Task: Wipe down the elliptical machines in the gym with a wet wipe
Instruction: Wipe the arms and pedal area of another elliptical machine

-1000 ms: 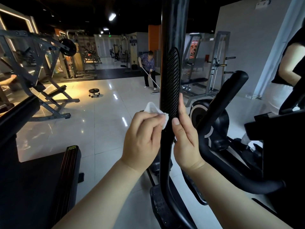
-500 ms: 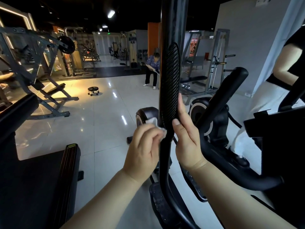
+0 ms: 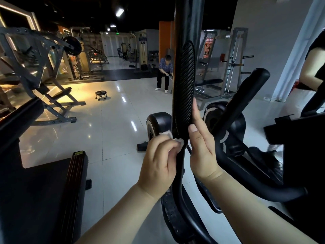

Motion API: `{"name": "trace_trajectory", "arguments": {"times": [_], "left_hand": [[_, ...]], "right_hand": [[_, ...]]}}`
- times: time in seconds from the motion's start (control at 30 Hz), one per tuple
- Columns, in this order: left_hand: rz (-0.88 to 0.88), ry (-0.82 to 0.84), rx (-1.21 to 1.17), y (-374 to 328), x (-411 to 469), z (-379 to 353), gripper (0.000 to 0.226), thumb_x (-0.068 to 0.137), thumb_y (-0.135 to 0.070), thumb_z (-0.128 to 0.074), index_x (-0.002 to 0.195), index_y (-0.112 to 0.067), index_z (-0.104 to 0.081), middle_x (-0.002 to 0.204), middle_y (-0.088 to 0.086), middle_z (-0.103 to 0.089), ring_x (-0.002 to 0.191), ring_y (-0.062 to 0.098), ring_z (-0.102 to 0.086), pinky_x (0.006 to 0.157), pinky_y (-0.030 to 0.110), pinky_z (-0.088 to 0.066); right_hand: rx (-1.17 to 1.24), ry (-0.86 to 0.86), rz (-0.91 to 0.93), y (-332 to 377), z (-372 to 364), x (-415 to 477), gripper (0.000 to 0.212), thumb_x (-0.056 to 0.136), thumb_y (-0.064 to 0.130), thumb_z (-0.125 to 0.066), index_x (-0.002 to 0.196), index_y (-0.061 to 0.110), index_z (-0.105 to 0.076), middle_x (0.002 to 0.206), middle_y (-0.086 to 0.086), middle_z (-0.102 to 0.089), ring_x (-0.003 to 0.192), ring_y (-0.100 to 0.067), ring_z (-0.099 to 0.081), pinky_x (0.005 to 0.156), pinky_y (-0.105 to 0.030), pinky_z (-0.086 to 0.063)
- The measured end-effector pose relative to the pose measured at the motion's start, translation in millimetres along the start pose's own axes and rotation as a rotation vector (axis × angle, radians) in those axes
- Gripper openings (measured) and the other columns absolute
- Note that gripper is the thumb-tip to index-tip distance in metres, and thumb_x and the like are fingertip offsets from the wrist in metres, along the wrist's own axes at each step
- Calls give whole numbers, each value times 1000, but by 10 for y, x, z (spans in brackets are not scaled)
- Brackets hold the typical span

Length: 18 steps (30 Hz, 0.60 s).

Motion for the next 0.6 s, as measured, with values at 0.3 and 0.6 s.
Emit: {"name": "trace_trajectory", "arguments": {"times": [0.3, 0.6], "left_hand": [[53, -81, 42, -47, 290, 59, 16, 101, -8, -54, 105, -1, -68, 108, 11, -56, 105, 15, -58, 103, 18, -43], [26, -98, 38, -129, 339, 107, 18, 102, -10, -54, 103, -1, -70, 110, 6, -54, 102, 20, -60, 100, 22, -47]], "right_hand": [[-32, -5, 23, 14, 9, -4, 52, 106, 3, -30, 157, 0, -20, 149, 30, -43, 142, 4, -38, 112, -13, -29], [-61, -51, -3, 47, 7, -36, 52, 108, 5, -31, 159, 5, -20, 142, -7, -29, 130, -29, -25, 115, -37, -33]]}}
Point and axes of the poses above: each hand's wrist, its own x-axis towards the middle knuckle, its own z-axis out of the back of the hand, y = z × x, the point moved 9 cm from there along x, towards the middle knuckle
